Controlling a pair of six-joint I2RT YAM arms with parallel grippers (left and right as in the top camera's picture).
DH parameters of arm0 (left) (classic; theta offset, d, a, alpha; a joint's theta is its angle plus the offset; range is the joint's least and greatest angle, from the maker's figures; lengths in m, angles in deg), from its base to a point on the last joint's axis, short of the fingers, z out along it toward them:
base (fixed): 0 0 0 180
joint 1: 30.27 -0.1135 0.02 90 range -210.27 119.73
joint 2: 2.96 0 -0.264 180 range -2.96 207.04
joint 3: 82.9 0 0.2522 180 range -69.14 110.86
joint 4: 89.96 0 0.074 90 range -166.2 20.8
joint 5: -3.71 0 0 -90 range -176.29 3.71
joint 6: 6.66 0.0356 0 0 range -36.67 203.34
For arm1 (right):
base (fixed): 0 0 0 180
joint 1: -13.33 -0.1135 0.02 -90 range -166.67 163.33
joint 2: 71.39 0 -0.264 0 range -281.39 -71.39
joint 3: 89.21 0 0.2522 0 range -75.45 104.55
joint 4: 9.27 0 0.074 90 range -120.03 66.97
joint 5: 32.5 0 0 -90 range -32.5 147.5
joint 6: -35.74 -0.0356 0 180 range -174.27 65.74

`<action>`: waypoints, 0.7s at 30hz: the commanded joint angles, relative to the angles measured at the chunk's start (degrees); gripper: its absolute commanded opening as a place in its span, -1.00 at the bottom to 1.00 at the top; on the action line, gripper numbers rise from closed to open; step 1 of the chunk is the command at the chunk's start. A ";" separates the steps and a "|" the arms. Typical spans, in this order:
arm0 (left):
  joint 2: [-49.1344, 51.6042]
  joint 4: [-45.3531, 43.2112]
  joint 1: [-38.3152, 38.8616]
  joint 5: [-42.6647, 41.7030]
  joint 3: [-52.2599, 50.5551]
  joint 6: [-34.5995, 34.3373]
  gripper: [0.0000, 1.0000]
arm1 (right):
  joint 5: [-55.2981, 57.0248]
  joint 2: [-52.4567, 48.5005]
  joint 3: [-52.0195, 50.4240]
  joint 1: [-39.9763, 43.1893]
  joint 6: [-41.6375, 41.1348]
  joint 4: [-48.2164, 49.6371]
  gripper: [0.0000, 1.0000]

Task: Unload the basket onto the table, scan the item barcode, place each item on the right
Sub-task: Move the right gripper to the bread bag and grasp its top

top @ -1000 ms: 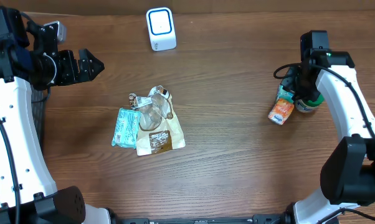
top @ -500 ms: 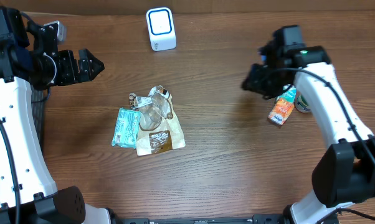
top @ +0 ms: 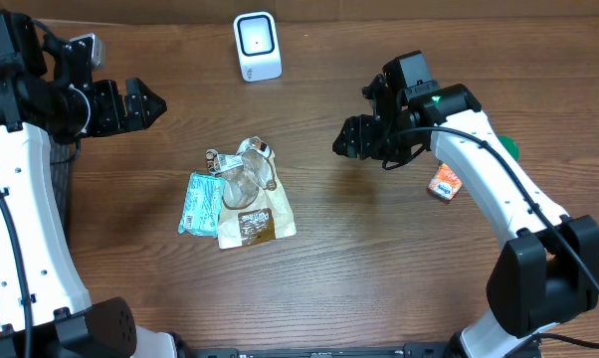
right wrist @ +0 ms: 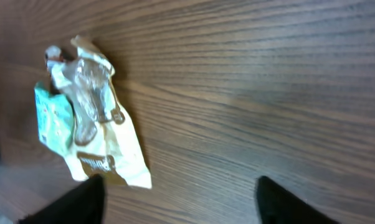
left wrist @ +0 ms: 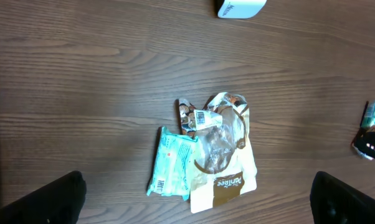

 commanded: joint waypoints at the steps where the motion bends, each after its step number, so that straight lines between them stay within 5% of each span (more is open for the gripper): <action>1: -0.63 0.00 0.44 0.02 0.28 1.29 0.99 | 0.07 -0.07 -0.26 0.02 0.33 0.92 0.61; 21: -0.63 0.02 0.44 0.04 0.28 1.29 0.99 | -8.66 -5.11 -0.24 -3.45 -1.44 12.13 0.54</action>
